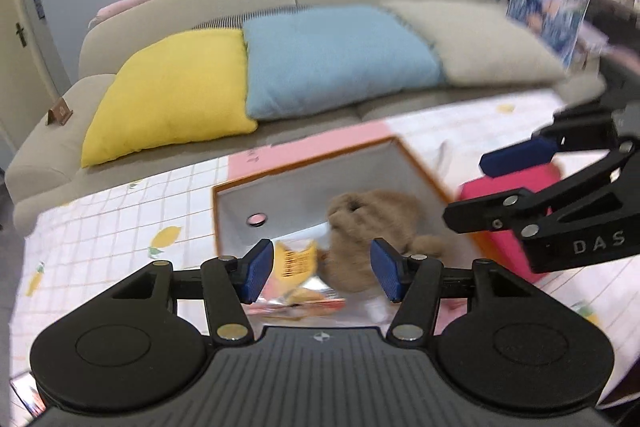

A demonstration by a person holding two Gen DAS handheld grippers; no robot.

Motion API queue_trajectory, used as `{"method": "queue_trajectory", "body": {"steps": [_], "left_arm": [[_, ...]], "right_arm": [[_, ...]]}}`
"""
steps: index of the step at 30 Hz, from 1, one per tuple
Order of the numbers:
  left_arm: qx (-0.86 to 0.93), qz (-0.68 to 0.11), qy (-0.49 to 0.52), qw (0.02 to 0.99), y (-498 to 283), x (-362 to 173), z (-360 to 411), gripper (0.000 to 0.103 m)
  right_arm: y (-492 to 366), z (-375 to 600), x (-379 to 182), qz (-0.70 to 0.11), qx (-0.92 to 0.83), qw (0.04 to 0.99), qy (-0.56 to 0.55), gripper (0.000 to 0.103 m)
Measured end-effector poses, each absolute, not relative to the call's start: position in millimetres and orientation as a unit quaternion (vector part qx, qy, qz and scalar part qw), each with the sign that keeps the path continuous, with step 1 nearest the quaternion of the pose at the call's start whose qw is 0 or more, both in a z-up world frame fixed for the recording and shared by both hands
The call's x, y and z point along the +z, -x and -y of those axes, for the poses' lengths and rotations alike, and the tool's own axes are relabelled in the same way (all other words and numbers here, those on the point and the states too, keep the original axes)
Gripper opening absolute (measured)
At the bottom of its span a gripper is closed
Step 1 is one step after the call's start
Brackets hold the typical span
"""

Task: Organize soft objects
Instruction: 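Open both tools to drop the pack and towel into the box, then move both tools toward the white pad and brown sponge on the bed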

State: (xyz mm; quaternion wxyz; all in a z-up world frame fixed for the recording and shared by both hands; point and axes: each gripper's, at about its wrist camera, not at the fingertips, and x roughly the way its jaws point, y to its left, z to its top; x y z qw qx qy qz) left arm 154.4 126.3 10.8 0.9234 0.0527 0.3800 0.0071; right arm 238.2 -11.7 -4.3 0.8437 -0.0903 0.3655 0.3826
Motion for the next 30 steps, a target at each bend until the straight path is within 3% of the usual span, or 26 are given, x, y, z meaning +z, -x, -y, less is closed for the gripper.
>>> {"method": "queue_trajectory", "body": {"steps": [16,30], "left_arm": [[-0.073,-0.337,0.028,0.938,-94.2,6.2,-44.2,0.062],[-0.136,-0.35,-0.037,0.926,-112.8,-0.8,24.1,0.059]], "right_arm": [[-137.2,140.6,-10.0,-0.326,0.249,0.912,-0.012,0.054],[-147.9,211.7,-48.7,-0.347,0.156,0.924,-0.037,0.054]]}}
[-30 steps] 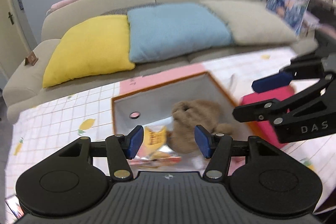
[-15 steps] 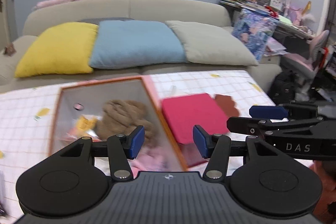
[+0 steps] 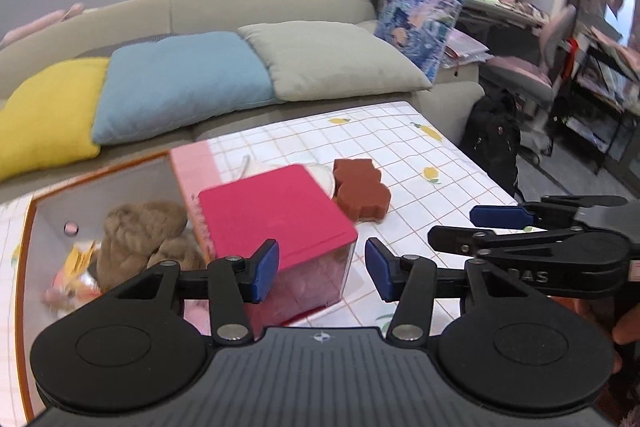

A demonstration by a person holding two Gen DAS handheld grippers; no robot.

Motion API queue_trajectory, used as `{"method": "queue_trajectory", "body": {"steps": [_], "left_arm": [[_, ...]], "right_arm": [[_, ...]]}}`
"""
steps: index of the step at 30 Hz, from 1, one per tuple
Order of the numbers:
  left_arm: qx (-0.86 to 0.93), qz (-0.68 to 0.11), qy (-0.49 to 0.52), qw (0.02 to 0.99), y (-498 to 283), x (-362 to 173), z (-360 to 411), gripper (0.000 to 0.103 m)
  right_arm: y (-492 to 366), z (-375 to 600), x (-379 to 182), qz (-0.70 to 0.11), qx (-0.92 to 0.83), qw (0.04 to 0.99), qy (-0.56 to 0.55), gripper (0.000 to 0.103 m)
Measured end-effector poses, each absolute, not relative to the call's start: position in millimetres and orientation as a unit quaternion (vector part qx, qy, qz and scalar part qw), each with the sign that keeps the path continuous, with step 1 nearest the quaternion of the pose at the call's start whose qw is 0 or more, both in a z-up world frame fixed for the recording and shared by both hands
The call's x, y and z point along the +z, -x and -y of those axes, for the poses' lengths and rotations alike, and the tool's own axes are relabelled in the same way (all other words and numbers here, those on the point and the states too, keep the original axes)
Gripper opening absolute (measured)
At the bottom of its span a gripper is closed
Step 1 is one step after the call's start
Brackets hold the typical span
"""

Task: Organize soft objects
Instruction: 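Move both tools toward the white pad and brown sponge on the bed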

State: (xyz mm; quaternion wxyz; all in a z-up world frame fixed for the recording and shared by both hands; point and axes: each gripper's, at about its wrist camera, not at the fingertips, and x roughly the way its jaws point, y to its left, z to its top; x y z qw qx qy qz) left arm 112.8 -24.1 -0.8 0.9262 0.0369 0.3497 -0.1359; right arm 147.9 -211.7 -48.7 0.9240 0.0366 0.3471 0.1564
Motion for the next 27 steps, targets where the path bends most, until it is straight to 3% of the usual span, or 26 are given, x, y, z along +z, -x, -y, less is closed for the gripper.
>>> {"method": "queue_trajectory", "body": {"steps": [7,16,24,27], "left_arm": [[-0.146,-0.366,-0.094,0.914,-151.4,-0.1,48.2,0.059],[-0.119,-0.391,-0.09,0.908,-196.3,-8.4,67.2,0.059],[-0.095,-0.399,-0.083,0.908,-221.0,-23.1,79.1,0.059],[-0.091,-0.403,-0.08,0.907,-228.4,-29.1,83.5,0.059]], "right_arm": [[-190.7,223.4,-80.6,-0.364,0.132,0.921,-0.034,0.057],[-257.5,212.5,-124.2,-0.369,0.131,0.92,-0.025,0.083],[-304.5,198.8,-161.7,-0.391,0.13,0.911,-0.014,0.082],[-308.2,201.5,-168.4,-0.4,0.137,0.906,-0.018,0.071]]}}
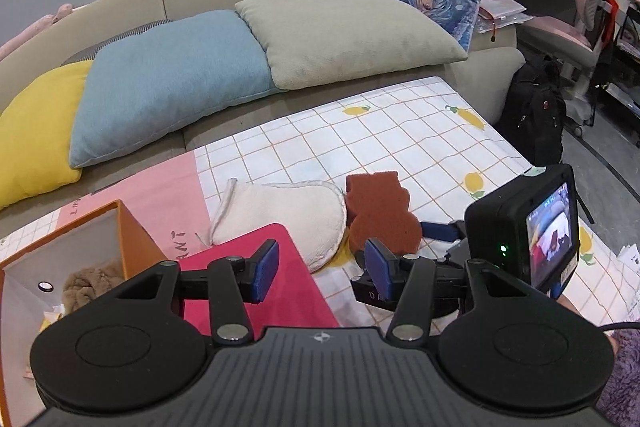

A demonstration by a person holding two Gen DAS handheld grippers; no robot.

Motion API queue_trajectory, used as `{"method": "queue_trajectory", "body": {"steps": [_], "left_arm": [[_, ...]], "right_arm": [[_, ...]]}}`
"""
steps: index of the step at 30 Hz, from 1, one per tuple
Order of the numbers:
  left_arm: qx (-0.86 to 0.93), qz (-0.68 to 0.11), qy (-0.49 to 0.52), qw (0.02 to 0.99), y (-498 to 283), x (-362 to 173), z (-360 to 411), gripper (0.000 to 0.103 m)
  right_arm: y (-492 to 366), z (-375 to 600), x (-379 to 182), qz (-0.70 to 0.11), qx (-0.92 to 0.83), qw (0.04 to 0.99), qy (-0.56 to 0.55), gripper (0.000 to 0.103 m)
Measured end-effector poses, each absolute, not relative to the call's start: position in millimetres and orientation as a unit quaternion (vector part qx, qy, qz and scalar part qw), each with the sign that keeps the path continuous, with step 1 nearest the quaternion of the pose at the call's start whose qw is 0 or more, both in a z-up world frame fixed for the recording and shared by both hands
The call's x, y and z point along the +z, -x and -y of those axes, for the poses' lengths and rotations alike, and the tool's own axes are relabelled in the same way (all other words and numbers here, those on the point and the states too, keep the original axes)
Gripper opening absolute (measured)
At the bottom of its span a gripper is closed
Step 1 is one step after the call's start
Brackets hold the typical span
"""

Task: Organize soft objects
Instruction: 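Move both tools toward the white pad and brown sponge on the bed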

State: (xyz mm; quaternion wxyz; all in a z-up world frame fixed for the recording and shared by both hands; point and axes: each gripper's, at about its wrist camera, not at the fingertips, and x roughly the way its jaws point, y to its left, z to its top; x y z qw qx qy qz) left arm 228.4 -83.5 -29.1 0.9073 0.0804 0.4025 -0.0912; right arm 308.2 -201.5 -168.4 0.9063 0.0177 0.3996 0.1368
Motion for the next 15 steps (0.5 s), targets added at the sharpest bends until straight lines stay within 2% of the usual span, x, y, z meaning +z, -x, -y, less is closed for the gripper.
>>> {"method": "queue_trajectory", "body": {"steps": [7,15], "left_arm": [[-0.093,-0.416,-0.112,0.898,-244.4,-38.8,99.2,0.059],[-0.138,-0.441,-0.226,0.857,-270.0,-49.6,139.0,0.06]], "right_arm": [[-312.5,211.7,-163.1,-0.419,0.144,0.896,-0.028,0.057],[-303.3,252.9,-149.8,-0.459,0.122,0.88,-0.028,0.056]]}}
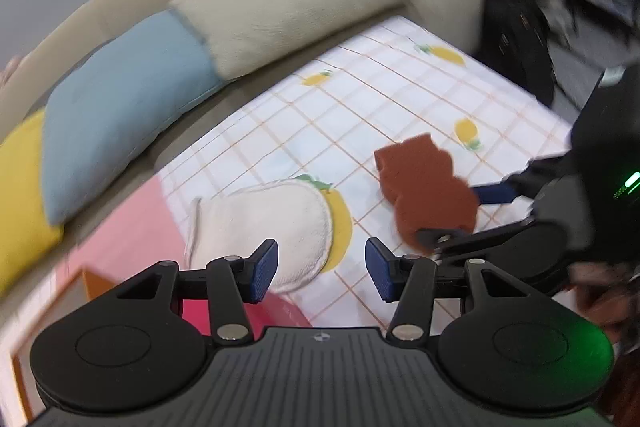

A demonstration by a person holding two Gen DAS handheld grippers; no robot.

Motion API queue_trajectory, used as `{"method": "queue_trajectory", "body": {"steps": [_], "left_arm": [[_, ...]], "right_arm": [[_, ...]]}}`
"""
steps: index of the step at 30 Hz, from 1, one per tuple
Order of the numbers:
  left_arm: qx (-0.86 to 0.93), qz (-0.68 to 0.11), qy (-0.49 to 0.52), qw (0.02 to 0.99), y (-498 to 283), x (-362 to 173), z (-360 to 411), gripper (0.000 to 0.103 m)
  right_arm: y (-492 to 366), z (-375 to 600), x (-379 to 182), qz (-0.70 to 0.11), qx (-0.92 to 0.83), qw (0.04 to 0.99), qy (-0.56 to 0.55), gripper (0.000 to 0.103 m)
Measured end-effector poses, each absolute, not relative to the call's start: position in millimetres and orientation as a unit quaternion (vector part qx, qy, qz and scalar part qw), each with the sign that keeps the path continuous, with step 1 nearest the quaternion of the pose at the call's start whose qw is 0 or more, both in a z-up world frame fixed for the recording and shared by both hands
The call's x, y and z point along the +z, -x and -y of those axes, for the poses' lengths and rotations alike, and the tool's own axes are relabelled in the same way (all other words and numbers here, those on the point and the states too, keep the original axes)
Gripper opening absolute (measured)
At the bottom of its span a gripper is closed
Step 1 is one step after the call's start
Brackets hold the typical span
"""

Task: Organize soft objects
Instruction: 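Move both tools toward the white pad and brown sponge on the bed, then grasp the white round pad with left tool while right tool grasps the brown sponge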

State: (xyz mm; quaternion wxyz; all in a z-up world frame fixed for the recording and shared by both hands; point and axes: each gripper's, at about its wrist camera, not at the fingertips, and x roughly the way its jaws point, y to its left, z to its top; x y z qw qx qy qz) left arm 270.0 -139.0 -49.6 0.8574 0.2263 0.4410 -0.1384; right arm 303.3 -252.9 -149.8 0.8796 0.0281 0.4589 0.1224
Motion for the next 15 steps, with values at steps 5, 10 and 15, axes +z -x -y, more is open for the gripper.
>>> {"method": "queue_trajectory", "body": {"steps": [5,10,15], "left_arm": [[-0.162,-0.502,-0.278,0.803,-306.0,-68.5,162.5,0.071],[-0.149,-0.56,-0.328,0.746,-342.3,-102.5,170.8,0.078],[-0.134,-0.591,-0.357,0.711,-363.1,-133.2,168.2,0.079]], "right_arm": [[-304.0,270.1,-149.1,-0.465,0.121,0.875,-0.05,0.057],[-305.2,272.5,-152.5,-0.472,0.124,0.871,-0.056,0.057],[-306.2,273.2,-155.3,-0.472,0.125,0.871,-0.06,0.057]]}}
